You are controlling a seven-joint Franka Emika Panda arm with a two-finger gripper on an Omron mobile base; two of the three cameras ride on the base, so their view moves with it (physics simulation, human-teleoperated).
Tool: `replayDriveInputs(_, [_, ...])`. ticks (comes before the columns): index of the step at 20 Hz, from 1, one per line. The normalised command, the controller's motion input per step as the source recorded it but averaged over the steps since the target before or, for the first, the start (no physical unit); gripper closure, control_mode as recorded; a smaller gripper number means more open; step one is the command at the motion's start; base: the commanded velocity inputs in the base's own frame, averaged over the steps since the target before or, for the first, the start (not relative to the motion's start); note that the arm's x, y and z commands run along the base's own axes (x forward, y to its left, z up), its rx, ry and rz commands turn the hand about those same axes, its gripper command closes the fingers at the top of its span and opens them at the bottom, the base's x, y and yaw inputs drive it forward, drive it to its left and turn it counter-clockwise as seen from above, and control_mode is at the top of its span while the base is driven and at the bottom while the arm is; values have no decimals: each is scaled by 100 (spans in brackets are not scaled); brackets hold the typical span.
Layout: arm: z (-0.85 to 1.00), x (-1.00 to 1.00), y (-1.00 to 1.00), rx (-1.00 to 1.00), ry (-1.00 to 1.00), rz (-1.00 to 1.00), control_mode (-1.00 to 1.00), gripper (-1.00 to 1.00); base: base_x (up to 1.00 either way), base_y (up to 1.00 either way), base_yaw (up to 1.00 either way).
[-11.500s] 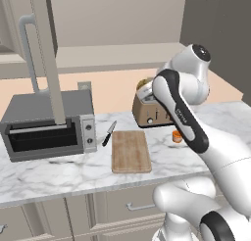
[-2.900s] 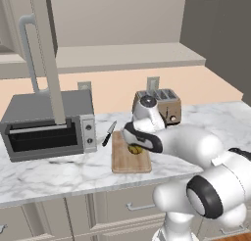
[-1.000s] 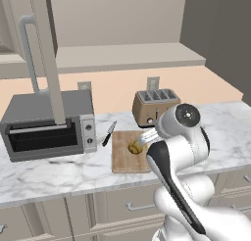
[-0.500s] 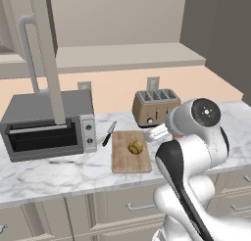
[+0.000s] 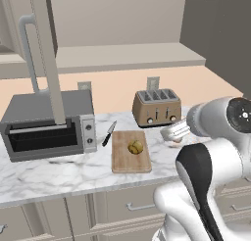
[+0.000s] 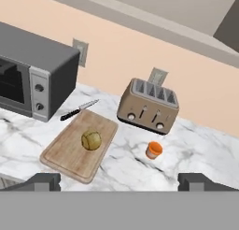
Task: Pick the bread, place it on the cutting board, pick the jam, place it on the counter, and close the cabinet.
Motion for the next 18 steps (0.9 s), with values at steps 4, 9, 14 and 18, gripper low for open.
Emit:
replayDriveInputs(4, [1, -52, -39, 1, -19, 0, -100, -100, 0, 0, 0])
replayDriveInputs(9, [0, -49, -30, 0, -24, 0, -100, -100, 0, 0, 0])
replayDriveInputs(14, [0, -44, -29, 0, -31, 1, -100, -100, 0, 0, 0])
replayDriveInputs(18, [0, -38, -25, 0, -30, 5, -100, -100, 0, 0, 0])
